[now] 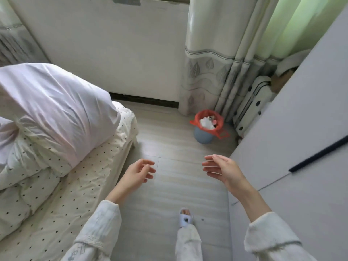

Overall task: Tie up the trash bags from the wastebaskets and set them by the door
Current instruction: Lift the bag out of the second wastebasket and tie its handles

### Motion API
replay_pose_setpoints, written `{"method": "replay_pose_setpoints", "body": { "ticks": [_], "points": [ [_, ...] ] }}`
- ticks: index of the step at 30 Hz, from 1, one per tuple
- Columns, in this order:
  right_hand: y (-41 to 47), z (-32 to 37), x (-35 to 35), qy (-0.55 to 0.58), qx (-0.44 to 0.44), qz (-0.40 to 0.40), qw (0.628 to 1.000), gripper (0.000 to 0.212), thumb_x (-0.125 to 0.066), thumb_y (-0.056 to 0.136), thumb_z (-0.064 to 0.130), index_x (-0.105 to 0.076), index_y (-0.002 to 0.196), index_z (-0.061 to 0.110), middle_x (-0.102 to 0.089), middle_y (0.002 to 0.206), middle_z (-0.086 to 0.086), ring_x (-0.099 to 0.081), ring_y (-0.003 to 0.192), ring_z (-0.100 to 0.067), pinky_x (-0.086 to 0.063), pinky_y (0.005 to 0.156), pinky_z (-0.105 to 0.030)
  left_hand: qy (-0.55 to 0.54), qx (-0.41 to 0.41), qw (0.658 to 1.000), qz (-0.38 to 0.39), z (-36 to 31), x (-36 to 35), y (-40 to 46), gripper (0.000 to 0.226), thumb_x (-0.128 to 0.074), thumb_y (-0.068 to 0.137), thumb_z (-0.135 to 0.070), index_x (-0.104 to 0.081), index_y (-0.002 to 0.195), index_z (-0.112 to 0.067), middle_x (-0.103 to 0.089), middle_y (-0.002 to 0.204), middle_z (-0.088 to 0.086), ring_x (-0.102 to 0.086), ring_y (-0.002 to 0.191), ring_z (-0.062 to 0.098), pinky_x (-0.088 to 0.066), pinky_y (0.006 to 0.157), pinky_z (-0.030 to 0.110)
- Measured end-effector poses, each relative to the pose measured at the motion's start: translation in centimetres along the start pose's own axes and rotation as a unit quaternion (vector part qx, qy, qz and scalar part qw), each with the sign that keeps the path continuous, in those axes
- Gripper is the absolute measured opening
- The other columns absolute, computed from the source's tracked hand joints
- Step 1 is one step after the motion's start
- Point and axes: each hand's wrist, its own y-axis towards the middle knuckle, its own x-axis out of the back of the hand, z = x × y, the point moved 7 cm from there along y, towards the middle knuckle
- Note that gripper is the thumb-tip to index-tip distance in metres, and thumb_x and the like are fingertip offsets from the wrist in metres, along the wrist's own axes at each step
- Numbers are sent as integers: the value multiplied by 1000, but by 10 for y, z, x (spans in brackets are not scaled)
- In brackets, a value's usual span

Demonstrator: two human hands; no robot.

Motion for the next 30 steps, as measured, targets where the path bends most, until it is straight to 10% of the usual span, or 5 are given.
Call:
{"method": "replay_pose_setpoints", "body": {
  "ticks": [10,30],
  "points": [
    [245,173,-51,-68,33,107,991,25,-38,97,18,-62,91,10,-67,78,-3,-63,70,-16,-49,68,-26,-41,-26,996,-80,-138,50,230,19,-38,94,-7,-56,98,-15,-64,85,3,-60,75,17,-46,71,28],
    [674,425,-367,-212,57,253,942,15,-52,91,19,-67,93,15,-72,84,-4,-68,81,-19,-54,81,-31,-179,32,950,-256,-190,334,641,24,-37,95,-10,-58,92,-22,-64,84,-1,-61,77,16,-48,70,23]
  ]
}}
